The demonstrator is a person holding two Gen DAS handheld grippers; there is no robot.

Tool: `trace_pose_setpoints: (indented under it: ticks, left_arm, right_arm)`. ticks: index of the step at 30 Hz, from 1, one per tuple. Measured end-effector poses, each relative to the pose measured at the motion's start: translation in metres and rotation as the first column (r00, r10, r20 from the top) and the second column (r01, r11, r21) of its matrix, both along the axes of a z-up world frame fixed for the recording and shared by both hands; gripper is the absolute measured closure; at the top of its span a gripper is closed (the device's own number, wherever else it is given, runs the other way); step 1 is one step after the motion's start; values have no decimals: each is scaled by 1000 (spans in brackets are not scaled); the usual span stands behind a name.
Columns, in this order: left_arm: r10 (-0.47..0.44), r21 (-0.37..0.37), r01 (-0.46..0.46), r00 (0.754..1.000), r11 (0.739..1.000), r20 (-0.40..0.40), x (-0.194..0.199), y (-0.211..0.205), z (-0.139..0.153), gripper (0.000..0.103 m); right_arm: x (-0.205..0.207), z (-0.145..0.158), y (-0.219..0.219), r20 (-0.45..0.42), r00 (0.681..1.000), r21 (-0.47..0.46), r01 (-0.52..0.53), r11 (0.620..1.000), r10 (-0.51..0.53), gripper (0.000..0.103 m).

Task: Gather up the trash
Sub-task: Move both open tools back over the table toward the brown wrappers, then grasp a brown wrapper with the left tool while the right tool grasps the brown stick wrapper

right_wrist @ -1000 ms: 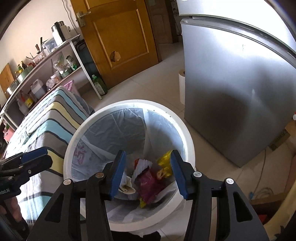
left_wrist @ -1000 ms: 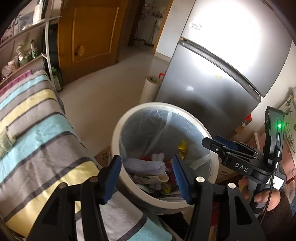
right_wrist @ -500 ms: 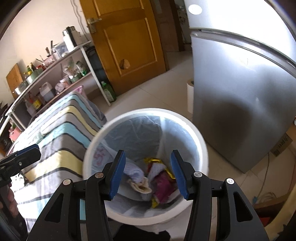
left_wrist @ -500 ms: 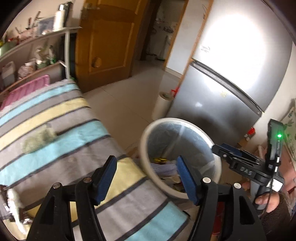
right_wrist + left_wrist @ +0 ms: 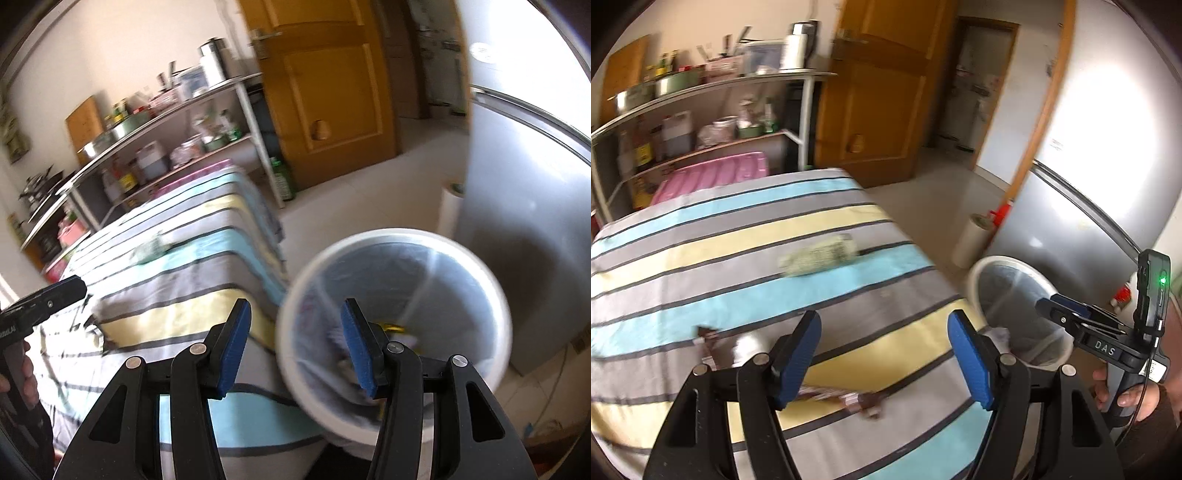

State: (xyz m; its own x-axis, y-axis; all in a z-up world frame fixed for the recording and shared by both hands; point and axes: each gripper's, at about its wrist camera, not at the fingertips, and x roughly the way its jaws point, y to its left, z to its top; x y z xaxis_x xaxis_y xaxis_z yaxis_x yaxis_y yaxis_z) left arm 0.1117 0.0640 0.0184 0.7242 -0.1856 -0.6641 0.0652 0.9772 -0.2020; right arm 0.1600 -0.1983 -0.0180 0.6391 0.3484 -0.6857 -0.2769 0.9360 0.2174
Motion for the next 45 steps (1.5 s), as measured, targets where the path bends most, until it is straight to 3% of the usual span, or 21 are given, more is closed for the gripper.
trace_pose_setpoints:
  ticks: [8, 14, 22, 32, 45]
  left_arm:
    - [164, -2, -164, 986, 986, -22, -25, 70, -10, 29]
    - [229, -9, -230, 972, 973, -50, -38, 105, -21, 29]
    - [226, -62, -234, 968, 970, -107, -32, 126, -42, 29]
    - [199, -89, -215, 966, 973, -163, -15, 127, -61, 29]
    - [201, -50, -212, 964, 976, -174, -3, 122, -69, 33]
  right_arm:
    - [-5, -3, 62, -3, 988, 16, -157, 987, 157, 51]
    - [-13, -8, 113, -9, 961, -9, -278, 961, 278, 51]
    - [-25, -17, 165, -34, 919, -36, -394, 919, 393, 51]
    - [-26, -32, 195, -59, 878, -84, -479, 874, 475, 51]
    - [-21, -43, 204, -94, 865, -94, -501, 860, 494, 52]
